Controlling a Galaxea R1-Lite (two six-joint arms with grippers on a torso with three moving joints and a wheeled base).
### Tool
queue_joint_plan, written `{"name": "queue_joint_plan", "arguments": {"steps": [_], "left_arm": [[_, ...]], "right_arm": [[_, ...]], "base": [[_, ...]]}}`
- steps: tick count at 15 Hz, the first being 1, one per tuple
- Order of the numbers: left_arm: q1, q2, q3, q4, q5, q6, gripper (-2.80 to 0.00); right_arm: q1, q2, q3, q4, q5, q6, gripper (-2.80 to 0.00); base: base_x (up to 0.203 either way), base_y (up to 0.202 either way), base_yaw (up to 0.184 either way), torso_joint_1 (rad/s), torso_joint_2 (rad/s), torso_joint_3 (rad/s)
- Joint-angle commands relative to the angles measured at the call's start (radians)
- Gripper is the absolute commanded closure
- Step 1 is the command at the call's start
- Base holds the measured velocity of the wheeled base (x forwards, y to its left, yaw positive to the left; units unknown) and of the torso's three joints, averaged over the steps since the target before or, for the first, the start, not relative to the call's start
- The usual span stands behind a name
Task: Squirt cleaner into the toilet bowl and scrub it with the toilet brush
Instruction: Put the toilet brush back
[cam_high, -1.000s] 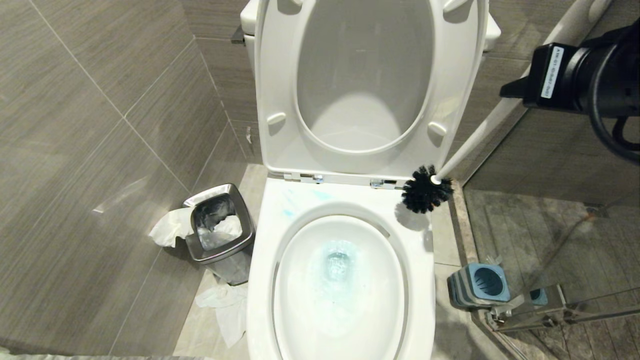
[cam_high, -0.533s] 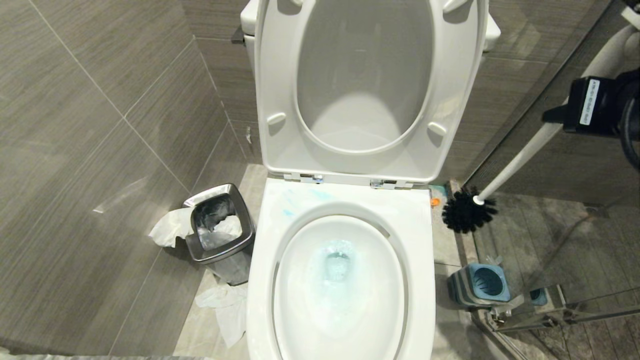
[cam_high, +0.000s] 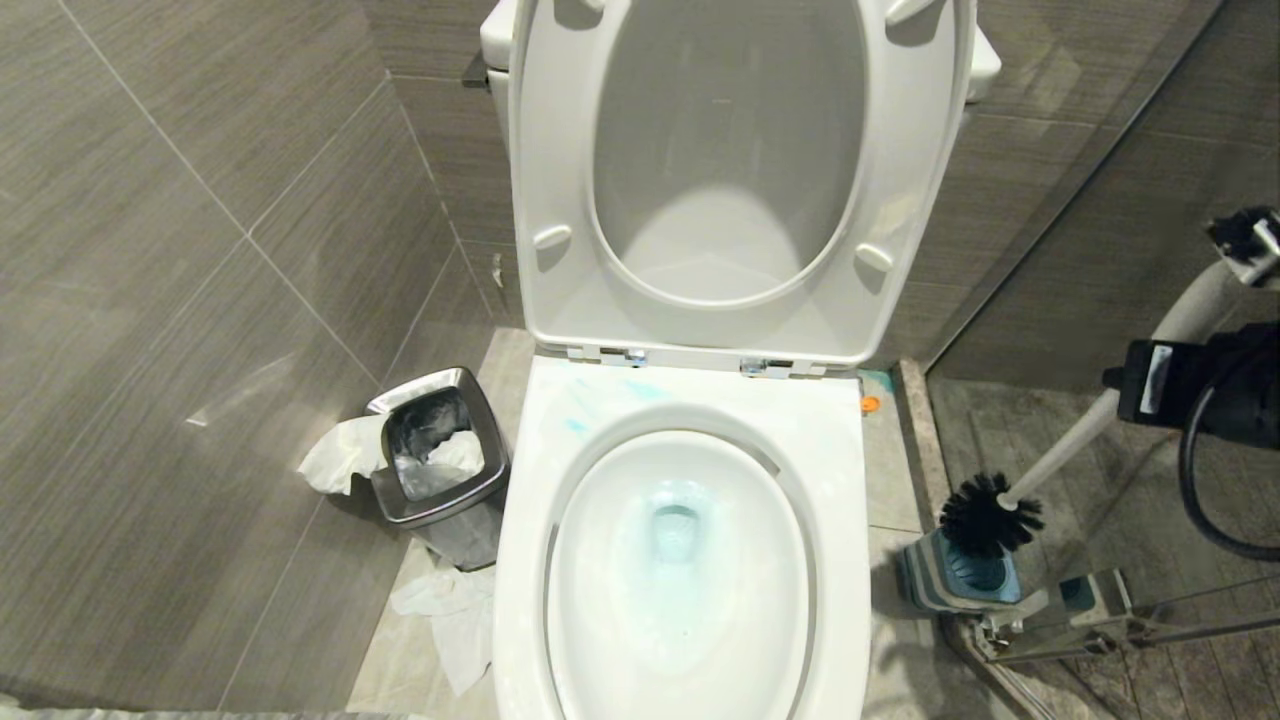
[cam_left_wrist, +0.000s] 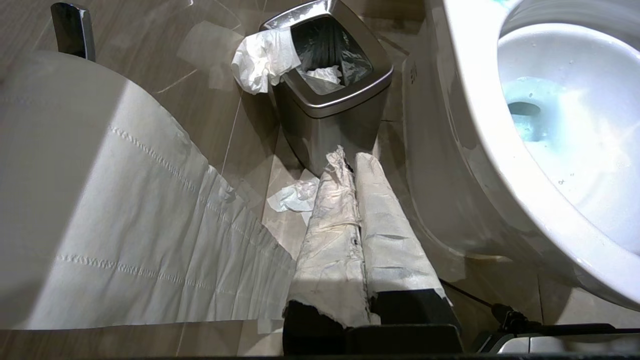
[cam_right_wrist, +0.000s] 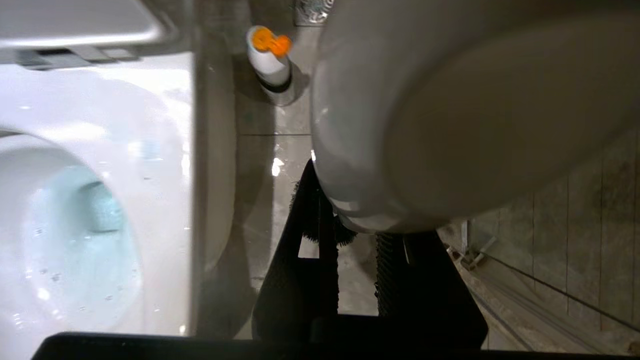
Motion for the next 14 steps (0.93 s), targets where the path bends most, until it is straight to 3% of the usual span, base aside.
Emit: {"name": "queue_joint_plan", "arguments": {"steps": [1,7,14], "left_arm": [[-0.001,0.000,0.002,0.000,0.000,0.000,0.00],[-0.001,0.000,0.002,0.000,0.000,0.000,0.00],[-0.001,0.000,0.002,0.000,0.000,0.000,0.00]], "right_arm": [[-0.076,-0.003,0.145,-0.141,0.030,-0.001,0.00],[-0.223,0.101,0.371,-0.536,0.164,-0.064,0.00],[-0.292,0.261,0.393,-0.711,0.234,-0.072,0.00]], "base": [[0.000,0.000,0.000,0.000,0.00,0.000],[0.000,0.000,0.000,0.000,0.00,0.000],[0.000,0.000,0.000,0.000,0.00,0.000]]}}
